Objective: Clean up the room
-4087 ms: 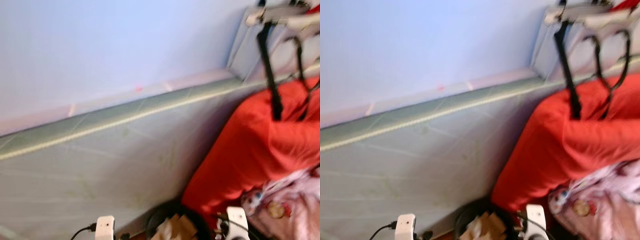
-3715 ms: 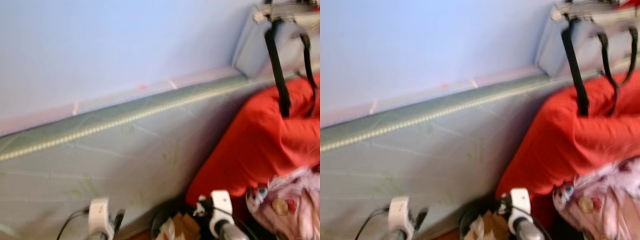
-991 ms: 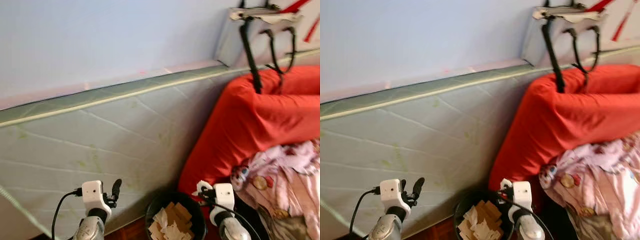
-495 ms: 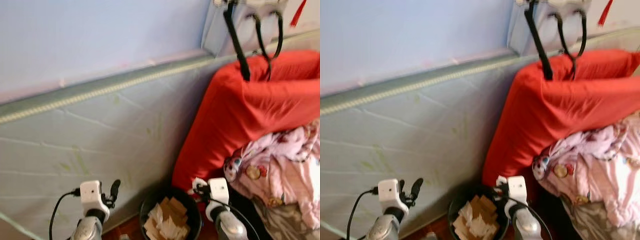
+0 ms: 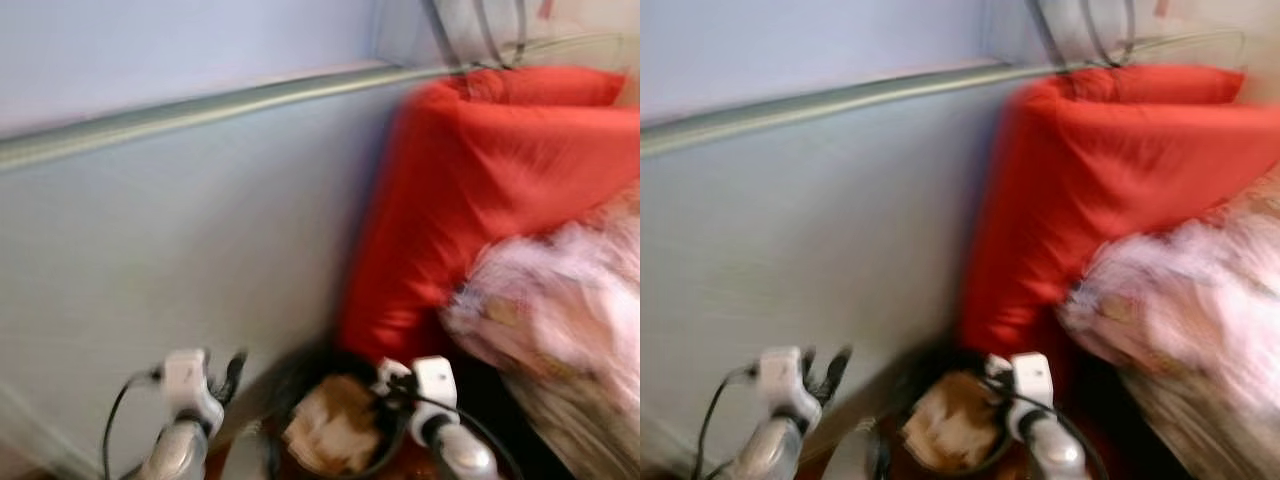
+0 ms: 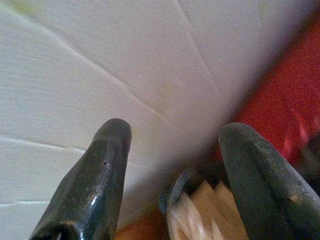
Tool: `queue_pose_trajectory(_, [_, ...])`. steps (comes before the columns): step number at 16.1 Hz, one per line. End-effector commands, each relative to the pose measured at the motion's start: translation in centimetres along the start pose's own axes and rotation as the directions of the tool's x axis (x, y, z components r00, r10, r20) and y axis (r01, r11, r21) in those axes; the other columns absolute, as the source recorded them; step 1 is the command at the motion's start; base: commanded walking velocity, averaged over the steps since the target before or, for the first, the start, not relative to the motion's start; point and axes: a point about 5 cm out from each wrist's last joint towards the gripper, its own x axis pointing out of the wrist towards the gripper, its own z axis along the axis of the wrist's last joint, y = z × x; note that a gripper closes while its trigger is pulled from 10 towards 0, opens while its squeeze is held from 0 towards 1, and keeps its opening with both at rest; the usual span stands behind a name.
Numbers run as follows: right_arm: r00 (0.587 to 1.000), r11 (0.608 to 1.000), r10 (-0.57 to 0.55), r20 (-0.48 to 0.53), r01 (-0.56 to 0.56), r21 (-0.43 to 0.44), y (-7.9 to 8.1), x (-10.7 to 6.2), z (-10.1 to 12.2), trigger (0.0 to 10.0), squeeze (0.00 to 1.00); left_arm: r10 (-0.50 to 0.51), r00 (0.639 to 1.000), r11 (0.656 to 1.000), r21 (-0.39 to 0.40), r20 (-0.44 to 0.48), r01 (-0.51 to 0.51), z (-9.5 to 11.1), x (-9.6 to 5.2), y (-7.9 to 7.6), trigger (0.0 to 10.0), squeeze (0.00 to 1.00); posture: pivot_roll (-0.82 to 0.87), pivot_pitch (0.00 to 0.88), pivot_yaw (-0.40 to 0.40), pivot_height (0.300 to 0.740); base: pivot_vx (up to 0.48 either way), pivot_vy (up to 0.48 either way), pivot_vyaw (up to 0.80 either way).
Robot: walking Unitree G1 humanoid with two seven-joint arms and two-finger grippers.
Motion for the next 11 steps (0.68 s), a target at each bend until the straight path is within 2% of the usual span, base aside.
queue_pose_trajectory(1, [1.000,1.000,0.020,0.018,-0.020,-0.008,0.3,1.0,1.8,10.0,0.00,0.011,0.998,1.000,-0.007,-0.060,-0.011,-1.0,-0.8,0.4,10.0,0.00,0.08,0.000,-0.018,0.613,0.000,0.000,0.00])
queue_pose_trajectory(5, [0.998,0.998,0.054,0.022,-0.053,-0.043,0.7,2.6,4.9,10.0,0.00,-0.007,1.000,1.000,-0.005,-0.024,0.007,0.4,-1.0,0.0,10.0,0.00,0.13,0.033,-0.030,0.613,0.000,0.000,0.00])
queue_pose_trajectory(9, [0.999,0.997,0.036,-0.004,-0.036,-0.073,0.6,3.3,6.7,10.0,0.00,-0.014,1.000,1.000,0.007,0.005,0.014,2.0,-2.1,0.1,10.0,0.00,0.19,0.113,-0.058,0.613,0.000,0.000,0.00])
queue_pose_trajectory(11, [1.000,0.998,0.027,-0.004,-0.027,-0.062,0.6,3.4,6.9,10.0,0.00,-0.012,0.999,1.000,-0.005,0.030,0.012,2.9,-2.1,-0.1,10.0,0.00,0.20,0.123,-0.057,0.613,0.000,0.000,0.00])
